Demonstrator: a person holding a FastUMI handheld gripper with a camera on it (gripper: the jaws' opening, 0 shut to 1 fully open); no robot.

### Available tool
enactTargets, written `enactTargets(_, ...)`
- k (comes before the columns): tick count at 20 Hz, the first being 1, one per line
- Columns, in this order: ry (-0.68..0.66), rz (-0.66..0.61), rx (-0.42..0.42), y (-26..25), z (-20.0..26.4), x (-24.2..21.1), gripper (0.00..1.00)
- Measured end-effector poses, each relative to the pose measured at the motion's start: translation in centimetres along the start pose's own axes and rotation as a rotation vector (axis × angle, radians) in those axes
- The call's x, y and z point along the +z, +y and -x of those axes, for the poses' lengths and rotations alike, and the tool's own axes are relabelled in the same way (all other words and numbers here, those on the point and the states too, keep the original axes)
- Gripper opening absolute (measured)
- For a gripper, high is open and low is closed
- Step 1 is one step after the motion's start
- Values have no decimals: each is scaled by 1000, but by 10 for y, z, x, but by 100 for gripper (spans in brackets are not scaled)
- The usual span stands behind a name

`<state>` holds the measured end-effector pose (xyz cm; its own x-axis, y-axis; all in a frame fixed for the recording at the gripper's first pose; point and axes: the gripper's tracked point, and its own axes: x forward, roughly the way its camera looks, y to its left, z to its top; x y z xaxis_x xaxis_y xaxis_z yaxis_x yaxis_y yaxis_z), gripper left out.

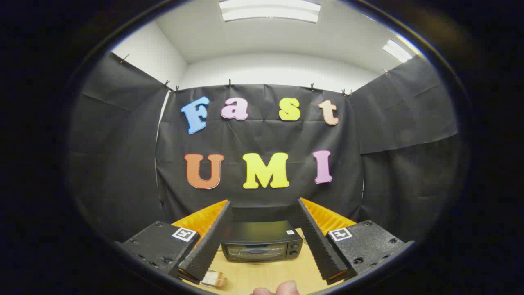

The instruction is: Open the toaster oven, put the food inside, and close the toaster oven door.

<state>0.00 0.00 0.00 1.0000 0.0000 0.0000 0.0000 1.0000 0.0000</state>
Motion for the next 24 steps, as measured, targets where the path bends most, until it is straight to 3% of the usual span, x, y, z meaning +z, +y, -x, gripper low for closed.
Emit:
enactTargets(13, -9, 19, -7, 1, -5, 3, 100)
enactTargets(24, 0, 40, 54, 22, -22, -7, 100)
